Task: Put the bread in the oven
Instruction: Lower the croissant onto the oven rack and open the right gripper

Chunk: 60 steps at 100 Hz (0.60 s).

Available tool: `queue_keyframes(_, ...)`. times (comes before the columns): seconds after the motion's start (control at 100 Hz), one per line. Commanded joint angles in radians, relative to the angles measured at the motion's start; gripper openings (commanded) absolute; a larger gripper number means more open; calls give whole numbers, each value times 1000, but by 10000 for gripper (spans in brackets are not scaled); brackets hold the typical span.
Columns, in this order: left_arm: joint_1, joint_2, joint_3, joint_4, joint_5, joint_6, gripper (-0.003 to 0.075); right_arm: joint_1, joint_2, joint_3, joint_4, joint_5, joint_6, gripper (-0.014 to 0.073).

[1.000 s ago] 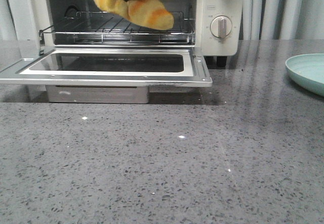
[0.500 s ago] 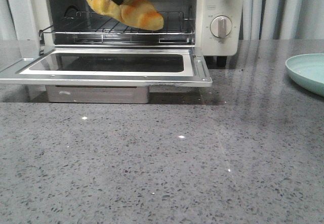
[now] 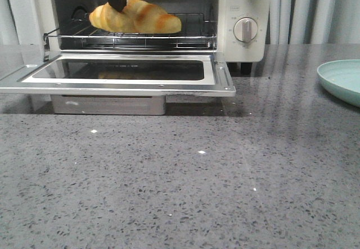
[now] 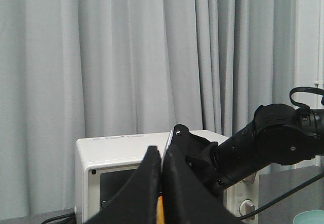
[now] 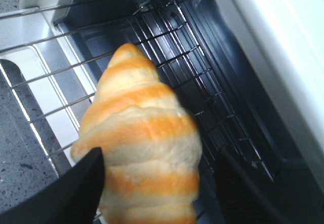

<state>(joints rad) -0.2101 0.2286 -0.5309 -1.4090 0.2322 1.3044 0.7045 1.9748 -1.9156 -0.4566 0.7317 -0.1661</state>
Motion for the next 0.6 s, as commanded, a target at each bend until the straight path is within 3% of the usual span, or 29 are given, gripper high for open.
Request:
queue_keyframes(0.0, 0, 15, -24, -25, 0, -7, -22, -8, -57, -36, -39, -64, -6, 433)
queue_keyframes(0.59, 0, 6, -29, 69, -86, -7, -22, 39, -97, -36, -28, -6, 5, 433)
